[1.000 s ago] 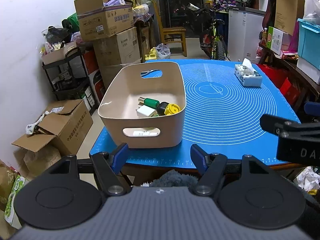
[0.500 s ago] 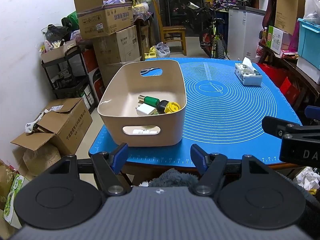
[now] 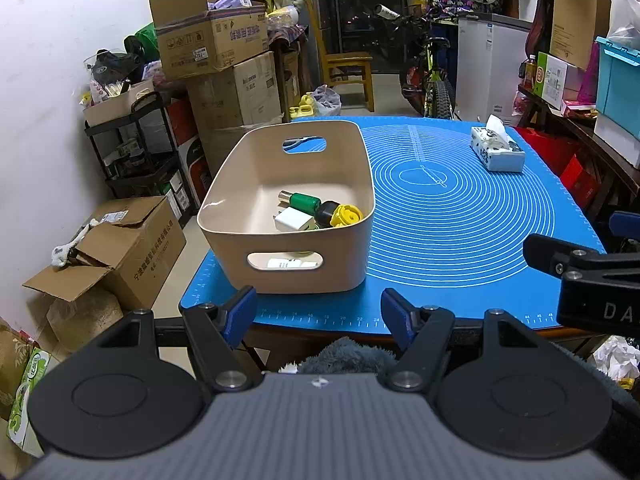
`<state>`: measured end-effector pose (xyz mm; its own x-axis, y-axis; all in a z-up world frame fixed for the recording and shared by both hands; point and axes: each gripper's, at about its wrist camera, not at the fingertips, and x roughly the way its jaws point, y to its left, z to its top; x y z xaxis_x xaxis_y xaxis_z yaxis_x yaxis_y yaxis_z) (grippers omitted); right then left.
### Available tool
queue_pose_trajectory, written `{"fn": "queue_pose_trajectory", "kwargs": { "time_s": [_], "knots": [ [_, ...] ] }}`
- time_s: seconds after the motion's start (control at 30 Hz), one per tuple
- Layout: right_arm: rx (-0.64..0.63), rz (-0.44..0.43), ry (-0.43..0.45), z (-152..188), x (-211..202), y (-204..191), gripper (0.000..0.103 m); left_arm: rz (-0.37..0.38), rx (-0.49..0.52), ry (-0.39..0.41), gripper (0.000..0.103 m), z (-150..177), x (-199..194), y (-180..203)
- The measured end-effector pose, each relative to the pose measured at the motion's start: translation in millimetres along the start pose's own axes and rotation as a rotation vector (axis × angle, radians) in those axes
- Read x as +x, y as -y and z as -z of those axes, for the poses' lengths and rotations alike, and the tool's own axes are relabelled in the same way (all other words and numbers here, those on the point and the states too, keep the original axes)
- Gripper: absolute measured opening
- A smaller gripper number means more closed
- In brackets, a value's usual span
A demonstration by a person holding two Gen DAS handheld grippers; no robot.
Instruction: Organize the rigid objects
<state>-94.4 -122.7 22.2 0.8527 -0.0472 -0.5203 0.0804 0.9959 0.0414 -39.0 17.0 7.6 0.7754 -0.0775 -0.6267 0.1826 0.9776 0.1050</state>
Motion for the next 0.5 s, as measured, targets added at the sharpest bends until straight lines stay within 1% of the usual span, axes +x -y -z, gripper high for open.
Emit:
{"fn": "queue_pose_trajectory", "kwargs": {
  "time_s": [0.5],
  "knots": [
    [-0.001,0.004,0.000,0.1,0.6,0.0,0.101,-0.006,-0.003,0.006,0.070,-0.7,-3.1,-0.1]
  ]
}}
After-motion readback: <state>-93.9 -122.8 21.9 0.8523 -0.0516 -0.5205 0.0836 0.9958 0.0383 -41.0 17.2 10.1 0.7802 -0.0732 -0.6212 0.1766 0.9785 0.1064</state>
